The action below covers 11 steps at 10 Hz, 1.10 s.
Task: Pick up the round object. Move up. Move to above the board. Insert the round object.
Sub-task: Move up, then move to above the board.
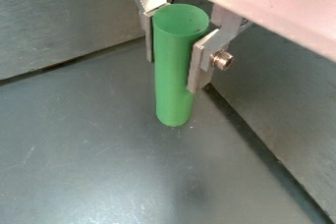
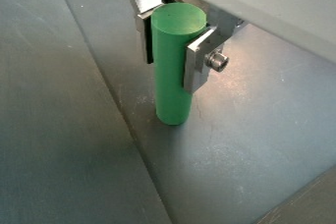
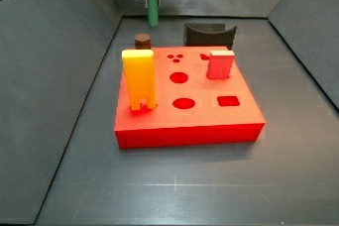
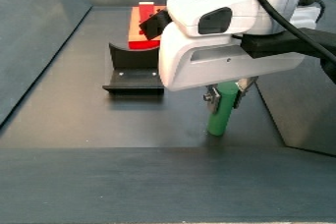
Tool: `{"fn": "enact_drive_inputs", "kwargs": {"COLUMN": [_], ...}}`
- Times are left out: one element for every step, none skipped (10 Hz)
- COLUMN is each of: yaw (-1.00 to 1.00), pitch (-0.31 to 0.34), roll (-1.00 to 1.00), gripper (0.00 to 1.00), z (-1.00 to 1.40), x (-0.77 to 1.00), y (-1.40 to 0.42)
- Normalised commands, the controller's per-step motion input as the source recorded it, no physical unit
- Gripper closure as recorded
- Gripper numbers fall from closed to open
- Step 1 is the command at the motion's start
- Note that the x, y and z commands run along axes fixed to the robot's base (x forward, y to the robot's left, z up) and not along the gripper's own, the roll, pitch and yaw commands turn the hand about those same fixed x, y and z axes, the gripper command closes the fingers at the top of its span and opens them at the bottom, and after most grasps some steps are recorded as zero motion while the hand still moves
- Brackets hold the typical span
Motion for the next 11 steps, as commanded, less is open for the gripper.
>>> {"fn": "enact_drive_inputs", "kwargs": {"yaw": [0.0, 0.04, 0.03, 0.01, 0.0, 0.01, 0.02, -0.15, -0.15, -0.13, -0.1], "pitch": [0.0, 0.0, 0.045, 0.086, 0.109, 0.122, 0.127, 0.243, 0.23, 0.186, 0.127], "roll": [0.0, 0.01, 0.02, 0.04, 0.06, 0.08, 0.1, -0.42, -0.42, -0.35, -0.24], "gripper": [1.0, 1.0, 1.0, 1.0, 1.0, 1.0, 1.0, 1.0, 1.0, 1.0, 1.0], "z": [0.83, 0.83, 0.72, 0.56, 0.43, 0.31, 0.2, 1.0, 1.0, 1.0, 1.0], "x": [0.0, 0.0, -0.03, -0.01, -0.01, -0.02, -0.02, -0.06, -0.05, -0.05, -0.04], "y": [0.0, 0.05, 0.05, 0.02, 0.01, 0.0, -0.01, -0.04, -0.04, -0.03, -0.02]}}
